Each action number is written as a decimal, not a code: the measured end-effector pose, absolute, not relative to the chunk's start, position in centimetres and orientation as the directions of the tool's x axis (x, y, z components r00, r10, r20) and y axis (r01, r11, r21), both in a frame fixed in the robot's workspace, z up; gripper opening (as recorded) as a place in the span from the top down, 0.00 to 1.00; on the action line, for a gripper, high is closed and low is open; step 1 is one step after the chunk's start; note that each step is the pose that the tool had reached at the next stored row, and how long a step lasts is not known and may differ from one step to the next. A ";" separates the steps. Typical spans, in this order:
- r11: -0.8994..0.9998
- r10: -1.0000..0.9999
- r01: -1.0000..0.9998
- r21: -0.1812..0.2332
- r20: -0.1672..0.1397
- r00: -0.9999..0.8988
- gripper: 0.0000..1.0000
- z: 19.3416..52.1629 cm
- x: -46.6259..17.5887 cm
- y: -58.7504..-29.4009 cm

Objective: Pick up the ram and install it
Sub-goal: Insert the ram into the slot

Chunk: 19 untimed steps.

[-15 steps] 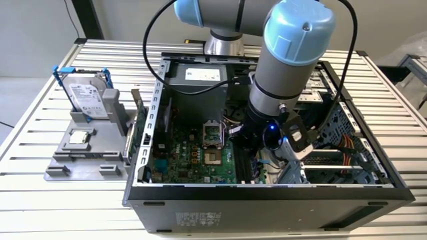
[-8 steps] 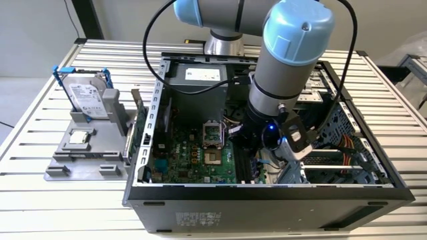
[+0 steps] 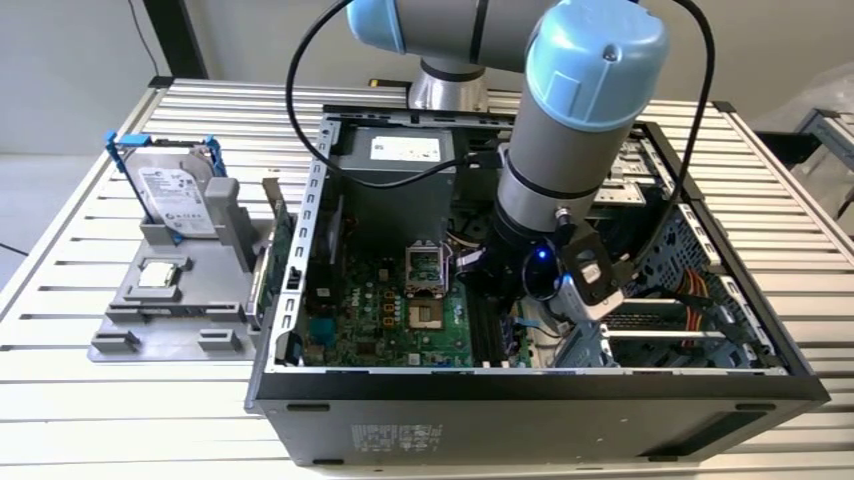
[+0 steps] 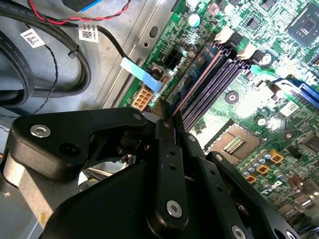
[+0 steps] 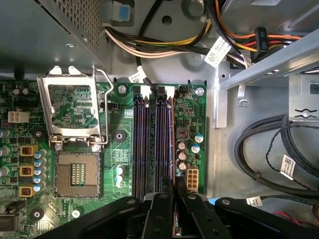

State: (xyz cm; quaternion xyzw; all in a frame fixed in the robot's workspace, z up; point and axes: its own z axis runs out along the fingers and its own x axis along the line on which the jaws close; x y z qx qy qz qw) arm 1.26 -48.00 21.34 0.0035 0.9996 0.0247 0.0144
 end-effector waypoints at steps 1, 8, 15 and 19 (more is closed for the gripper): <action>0.999 0.008 0.007 0.049 -0.029 -1.000 1.00 21.4 1.3 -48.0; 0.999 0.008 0.007 0.050 -0.028 -1.000 1.00 21.6 1.3 -48.0; 0.999 0.017 0.016 0.049 -0.028 -0.999 1.00 21.6 1.2 -48.0; 0.998 0.029 0.028 0.049 -0.028 -0.999 1.00 21.6 1.1 -48.0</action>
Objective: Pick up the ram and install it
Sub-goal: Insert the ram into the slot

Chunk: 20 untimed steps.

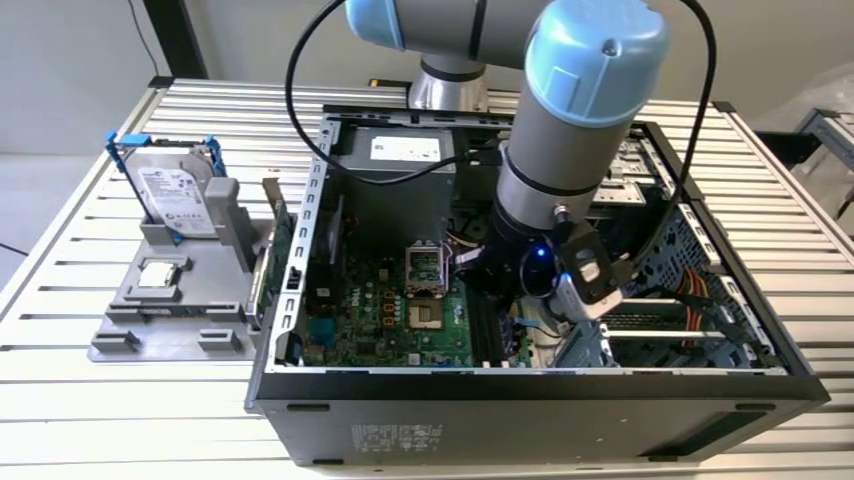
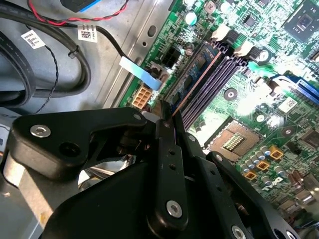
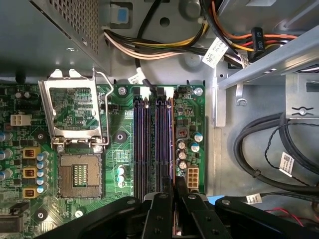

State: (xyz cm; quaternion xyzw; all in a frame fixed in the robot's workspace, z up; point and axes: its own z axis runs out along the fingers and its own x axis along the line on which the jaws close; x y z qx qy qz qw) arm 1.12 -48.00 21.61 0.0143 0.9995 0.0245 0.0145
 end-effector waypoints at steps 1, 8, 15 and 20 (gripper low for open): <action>0.998 0.033 0.031 0.049 -0.028 -0.999 1.00 21.6 1.1 -48.0; 0.998 0.042 0.041 0.049 -0.028 -0.999 1.00 21.5 1.1 -48.0; 0.997 0.053 0.052 0.049 -0.028 -0.998 1.00 21.1 1.0 -48.0; 0.997 0.054 0.053 0.049 -0.028 -0.998 1.00 21.0 1.0 -48.0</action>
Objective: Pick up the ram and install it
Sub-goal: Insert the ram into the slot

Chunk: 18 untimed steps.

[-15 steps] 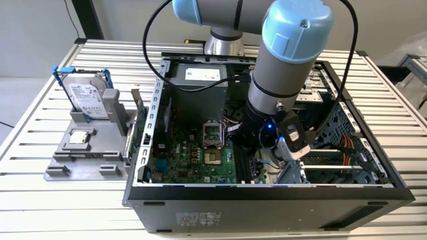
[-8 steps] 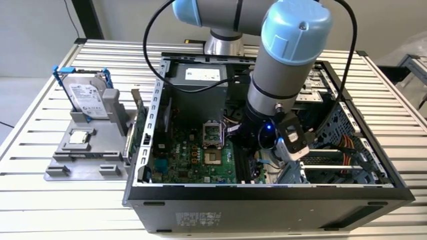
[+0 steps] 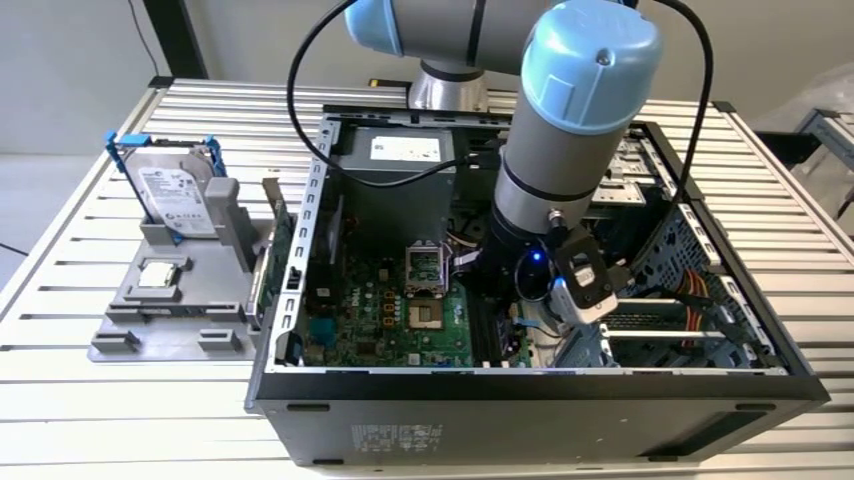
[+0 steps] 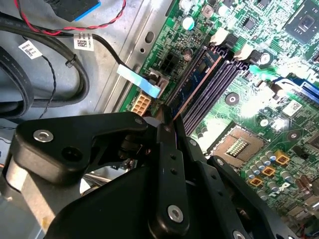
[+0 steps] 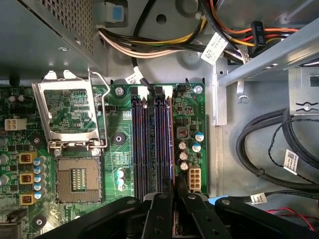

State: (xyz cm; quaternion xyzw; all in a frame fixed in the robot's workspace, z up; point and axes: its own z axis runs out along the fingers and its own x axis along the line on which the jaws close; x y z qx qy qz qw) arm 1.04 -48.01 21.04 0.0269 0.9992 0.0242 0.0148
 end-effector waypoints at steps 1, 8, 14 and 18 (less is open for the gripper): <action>0.997 0.054 0.053 0.049 -0.028 -0.998 1.00 21.0 1.0 -48.0; 0.997 0.054 0.053 0.049 -0.028 -0.998 1.00 21.0 1.0 -48.0; 0.997 0.054 0.053 0.049 -0.028 -0.998 1.00 20.9 1.0 -48.0; 0.997 0.054 0.053 0.049 -0.028 -0.998 1.00 20.9 1.0 -48.0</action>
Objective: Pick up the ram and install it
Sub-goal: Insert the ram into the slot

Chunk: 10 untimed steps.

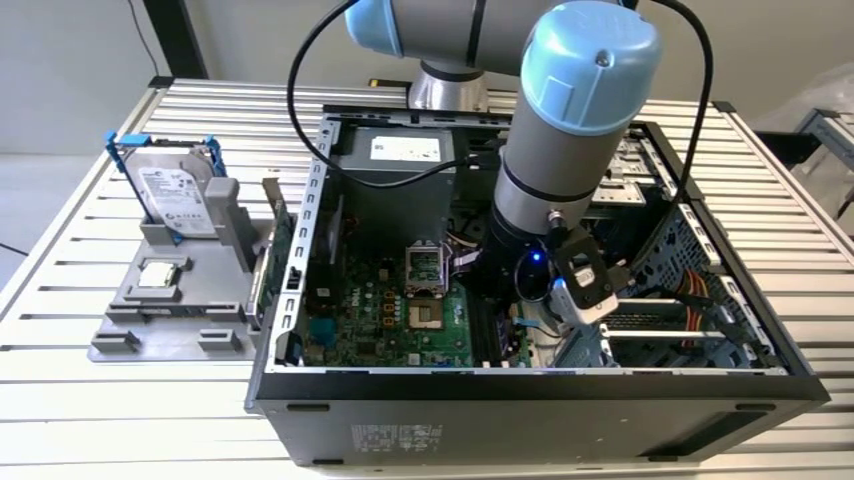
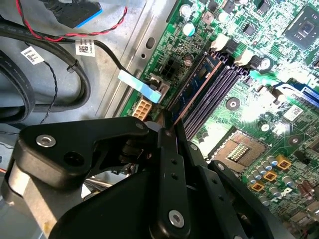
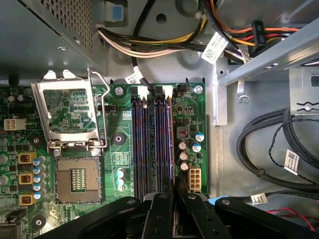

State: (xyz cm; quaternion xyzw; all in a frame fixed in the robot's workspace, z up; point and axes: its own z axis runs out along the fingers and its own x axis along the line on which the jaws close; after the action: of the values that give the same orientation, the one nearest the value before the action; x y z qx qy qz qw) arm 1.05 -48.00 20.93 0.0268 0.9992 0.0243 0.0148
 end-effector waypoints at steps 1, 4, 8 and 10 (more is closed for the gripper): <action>0.997 0.054 0.053 0.049 -0.028 -0.998 1.00 20.9 1.0 -48.0; 0.997 0.054 0.053 0.049 -0.028 -0.998 1.00 20.9 1.0 -48.0; 0.997 0.054 0.053 0.050 -0.028 -0.998 0.00 20.9 1.0 -48.0; 0.997 0.054 0.053 0.050 -0.028 -0.998 0.00 20.9 1.0 -48.0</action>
State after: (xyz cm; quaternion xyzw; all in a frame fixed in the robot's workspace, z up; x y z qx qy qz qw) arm 1.05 -48.00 20.90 0.0269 0.9992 0.0244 0.0148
